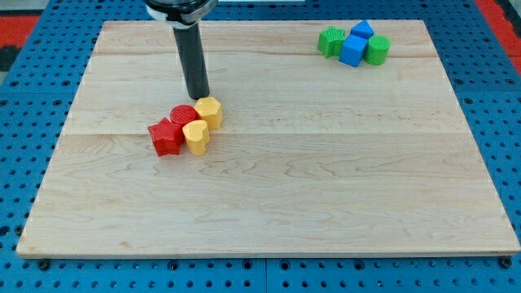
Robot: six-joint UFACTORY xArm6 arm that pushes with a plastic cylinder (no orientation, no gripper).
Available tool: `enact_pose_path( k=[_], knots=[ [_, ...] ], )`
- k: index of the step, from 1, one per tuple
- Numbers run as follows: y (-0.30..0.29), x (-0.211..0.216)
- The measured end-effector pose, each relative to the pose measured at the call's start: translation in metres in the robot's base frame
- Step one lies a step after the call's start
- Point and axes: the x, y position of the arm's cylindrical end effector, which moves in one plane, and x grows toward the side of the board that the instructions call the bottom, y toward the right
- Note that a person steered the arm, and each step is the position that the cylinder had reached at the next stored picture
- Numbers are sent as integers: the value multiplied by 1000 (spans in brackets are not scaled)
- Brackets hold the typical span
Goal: Move the red blocks to the top left corner of the board
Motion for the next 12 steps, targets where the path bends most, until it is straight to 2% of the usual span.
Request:
enact_pose_path(
  k=[2,3,4,5,7,8,11,12],
  knots=[
    [59,0],
    [74,24],
    [70,77],
    [53,110],
    [-39,145],
    [-71,132],
    [-46,76],
    [-13,67]
  ],
)
